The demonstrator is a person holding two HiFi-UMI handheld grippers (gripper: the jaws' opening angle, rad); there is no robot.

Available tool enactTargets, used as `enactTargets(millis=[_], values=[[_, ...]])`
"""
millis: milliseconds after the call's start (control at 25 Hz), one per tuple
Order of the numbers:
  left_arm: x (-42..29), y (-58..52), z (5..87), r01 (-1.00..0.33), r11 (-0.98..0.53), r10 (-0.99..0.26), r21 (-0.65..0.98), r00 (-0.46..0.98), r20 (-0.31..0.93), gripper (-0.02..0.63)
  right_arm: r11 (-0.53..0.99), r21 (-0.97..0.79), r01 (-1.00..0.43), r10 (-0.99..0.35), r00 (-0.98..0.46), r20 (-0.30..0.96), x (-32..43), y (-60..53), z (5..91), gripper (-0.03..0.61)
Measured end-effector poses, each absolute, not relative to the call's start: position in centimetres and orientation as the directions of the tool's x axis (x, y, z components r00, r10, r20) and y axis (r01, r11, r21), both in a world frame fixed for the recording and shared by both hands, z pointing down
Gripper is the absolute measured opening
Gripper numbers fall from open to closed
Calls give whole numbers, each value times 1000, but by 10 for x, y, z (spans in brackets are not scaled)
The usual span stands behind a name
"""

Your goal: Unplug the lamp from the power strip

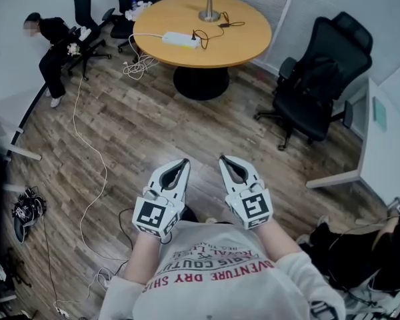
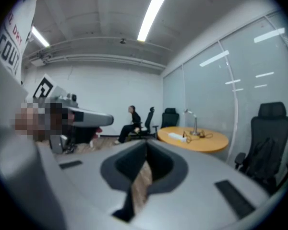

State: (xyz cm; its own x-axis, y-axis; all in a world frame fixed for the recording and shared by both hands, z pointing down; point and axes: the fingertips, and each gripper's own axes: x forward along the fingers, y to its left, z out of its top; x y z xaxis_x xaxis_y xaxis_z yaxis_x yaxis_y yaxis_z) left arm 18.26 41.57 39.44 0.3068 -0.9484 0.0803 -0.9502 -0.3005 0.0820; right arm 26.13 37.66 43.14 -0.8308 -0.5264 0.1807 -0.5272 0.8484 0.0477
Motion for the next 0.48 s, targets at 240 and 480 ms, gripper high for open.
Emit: enactTargets(millis=[240,480], values=[[131,379,394,-940,-326,-939,98,334,87,31,846,40,-531,-527,-824,209,210,346,436,29],[59,335,390,-929,-358,-926,93,366,87,31,823,34,-567,-560,-800,217,143,301,434,29]])
